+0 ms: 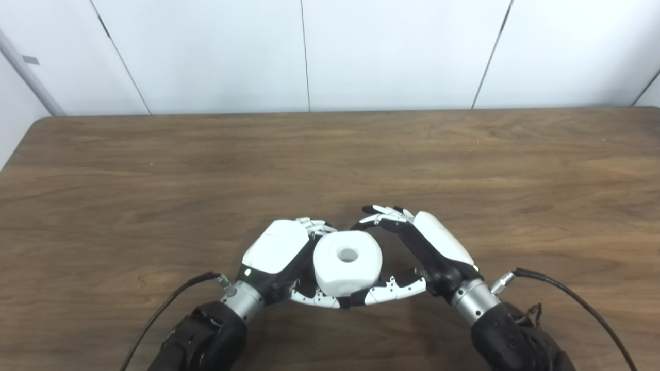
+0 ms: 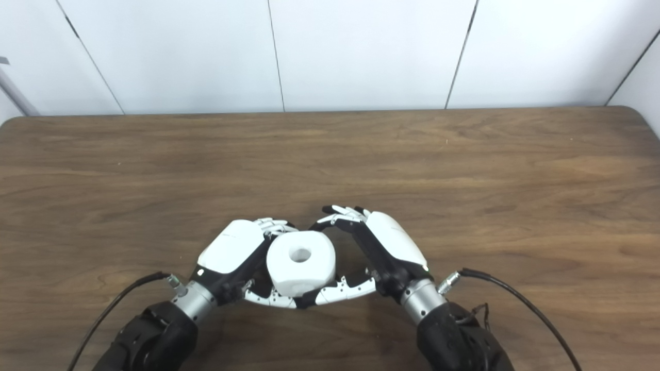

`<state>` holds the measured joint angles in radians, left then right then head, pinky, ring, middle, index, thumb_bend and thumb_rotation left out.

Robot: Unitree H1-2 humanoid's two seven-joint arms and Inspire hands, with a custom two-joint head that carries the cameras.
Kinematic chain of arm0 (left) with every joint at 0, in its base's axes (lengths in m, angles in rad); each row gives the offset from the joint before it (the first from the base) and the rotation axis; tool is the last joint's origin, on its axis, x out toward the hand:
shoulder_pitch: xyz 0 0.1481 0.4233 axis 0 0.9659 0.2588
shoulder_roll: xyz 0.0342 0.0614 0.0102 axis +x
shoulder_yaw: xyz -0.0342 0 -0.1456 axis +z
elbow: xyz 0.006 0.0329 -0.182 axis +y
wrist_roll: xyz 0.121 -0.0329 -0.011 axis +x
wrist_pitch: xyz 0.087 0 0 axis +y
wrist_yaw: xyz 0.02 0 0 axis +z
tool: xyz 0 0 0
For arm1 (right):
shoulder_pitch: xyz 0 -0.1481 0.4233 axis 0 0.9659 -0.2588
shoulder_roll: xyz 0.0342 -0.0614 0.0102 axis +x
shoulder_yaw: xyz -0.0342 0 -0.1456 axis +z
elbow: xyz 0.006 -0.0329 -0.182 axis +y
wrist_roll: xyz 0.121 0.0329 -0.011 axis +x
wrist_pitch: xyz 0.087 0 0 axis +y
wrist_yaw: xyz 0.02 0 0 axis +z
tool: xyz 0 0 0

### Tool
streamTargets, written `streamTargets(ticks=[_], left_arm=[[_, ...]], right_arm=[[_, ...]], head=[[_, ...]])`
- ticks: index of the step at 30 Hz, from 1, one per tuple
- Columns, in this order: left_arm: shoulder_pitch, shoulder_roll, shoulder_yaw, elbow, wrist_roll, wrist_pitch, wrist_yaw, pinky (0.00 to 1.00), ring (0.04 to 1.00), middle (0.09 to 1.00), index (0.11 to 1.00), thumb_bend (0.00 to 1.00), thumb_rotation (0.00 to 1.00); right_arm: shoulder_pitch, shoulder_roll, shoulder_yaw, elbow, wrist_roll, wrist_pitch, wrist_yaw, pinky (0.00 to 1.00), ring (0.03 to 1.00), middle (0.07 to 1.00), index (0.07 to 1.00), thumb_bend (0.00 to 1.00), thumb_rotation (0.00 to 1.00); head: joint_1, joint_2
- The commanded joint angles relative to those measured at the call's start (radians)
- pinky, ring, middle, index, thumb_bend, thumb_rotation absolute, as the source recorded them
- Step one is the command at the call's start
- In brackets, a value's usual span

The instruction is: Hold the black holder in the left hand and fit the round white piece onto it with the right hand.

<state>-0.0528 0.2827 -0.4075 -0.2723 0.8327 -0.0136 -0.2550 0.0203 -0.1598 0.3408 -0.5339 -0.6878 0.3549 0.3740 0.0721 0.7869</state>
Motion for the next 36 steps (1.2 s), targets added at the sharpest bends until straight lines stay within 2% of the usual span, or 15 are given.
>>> streamTargets(ticks=[1,11,17,28,36], left_arm=[[-0.005,0.016,-0.011,0.014,0.008,-0.005,-0.031,0.86,0.831,0.763,0.483,0.52,0.05],[-0.006,0.02,-0.009,0.013,0.004,-0.006,-0.033,0.86,0.831,0.763,0.483,0.52,0.05],[-0.008,0.024,-0.005,0.017,-0.005,-0.008,-0.03,0.86,0.828,0.76,0.483,0.52,0.05],[-0.007,0.033,0.005,0.013,-0.013,-0.006,-0.027,0.86,0.827,0.759,0.483,0.52,0.05],[-0.007,0.034,0.012,0.009,-0.009,0.003,-0.029,0.86,0.819,0.754,0.483,0.52,0.05]], right_arm=[[-0.019,0.004,-0.015,-0.056,0.003,0.0,-0.004,1.0,0.955,0.917,0.745,1.0,0.39],[-0.014,-0.028,-0.062,-0.101,0.014,0.02,0.019,1.0,0.963,0.932,0.807,1.0,0.44],[-0.023,-0.064,-0.12,-0.137,0.044,0.078,0.062,0.99,0.967,0.939,0.822,1.0,0.46],[-0.031,-0.126,-0.184,-0.152,0.106,0.096,0.089,0.84,0.948,0.942,0.812,1.0,0.42],[0.002,-0.118,-0.206,-0.13,0.122,0.073,0.05,0.81,0.942,0.923,0.814,0.99,0.58]], head=[[-0.001,0.0],[-0.006,-0.001],[-0.004,-0.002],[-0.01,-0.004],[-0.012,-0.005]])
